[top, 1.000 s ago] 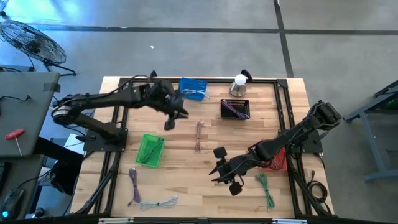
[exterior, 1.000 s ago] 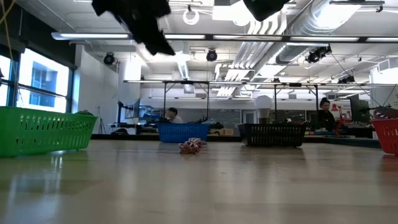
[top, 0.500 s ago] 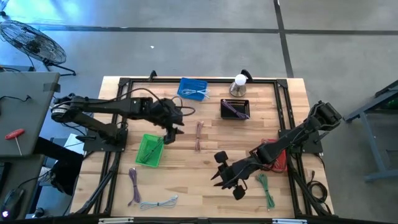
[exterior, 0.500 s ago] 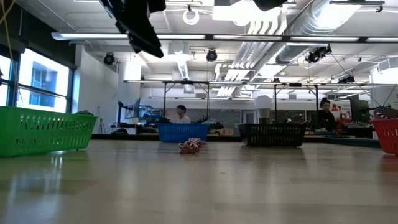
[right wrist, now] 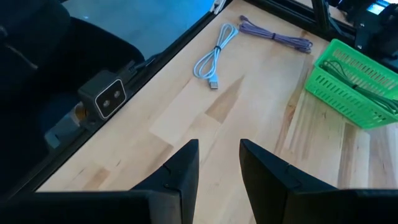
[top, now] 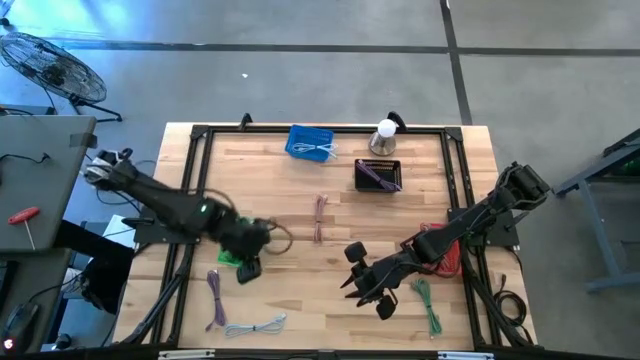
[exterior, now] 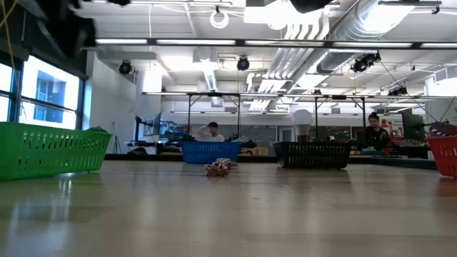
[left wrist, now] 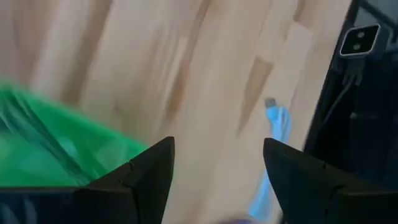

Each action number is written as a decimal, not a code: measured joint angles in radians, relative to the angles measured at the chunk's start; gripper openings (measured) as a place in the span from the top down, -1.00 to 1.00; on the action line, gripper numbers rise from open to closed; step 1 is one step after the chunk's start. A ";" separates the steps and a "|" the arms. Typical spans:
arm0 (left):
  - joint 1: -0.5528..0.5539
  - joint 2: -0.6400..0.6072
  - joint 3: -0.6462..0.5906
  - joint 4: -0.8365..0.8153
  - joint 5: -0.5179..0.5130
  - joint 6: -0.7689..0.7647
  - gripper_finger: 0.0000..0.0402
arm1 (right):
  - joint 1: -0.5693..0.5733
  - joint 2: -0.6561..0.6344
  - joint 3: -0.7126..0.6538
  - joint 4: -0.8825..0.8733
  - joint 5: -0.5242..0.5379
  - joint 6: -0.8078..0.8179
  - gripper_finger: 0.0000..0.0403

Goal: Pick & Place USB Port
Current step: Put the violet charger cable into the black bin

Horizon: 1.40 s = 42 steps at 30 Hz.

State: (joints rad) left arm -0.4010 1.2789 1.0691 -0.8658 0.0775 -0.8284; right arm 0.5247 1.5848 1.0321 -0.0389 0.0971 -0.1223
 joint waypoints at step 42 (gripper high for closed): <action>-0.666 0.353 0.000 -0.129 -0.195 -1.517 -0.19 | -0.001 0.000 0.000 0.000 -0.002 -0.083 0.46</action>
State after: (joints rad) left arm -1.0672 1.6320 1.0687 -0.9950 -0.1179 -2.3449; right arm 0.5240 1.5848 1.0321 -0.0392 0.0956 -0.2051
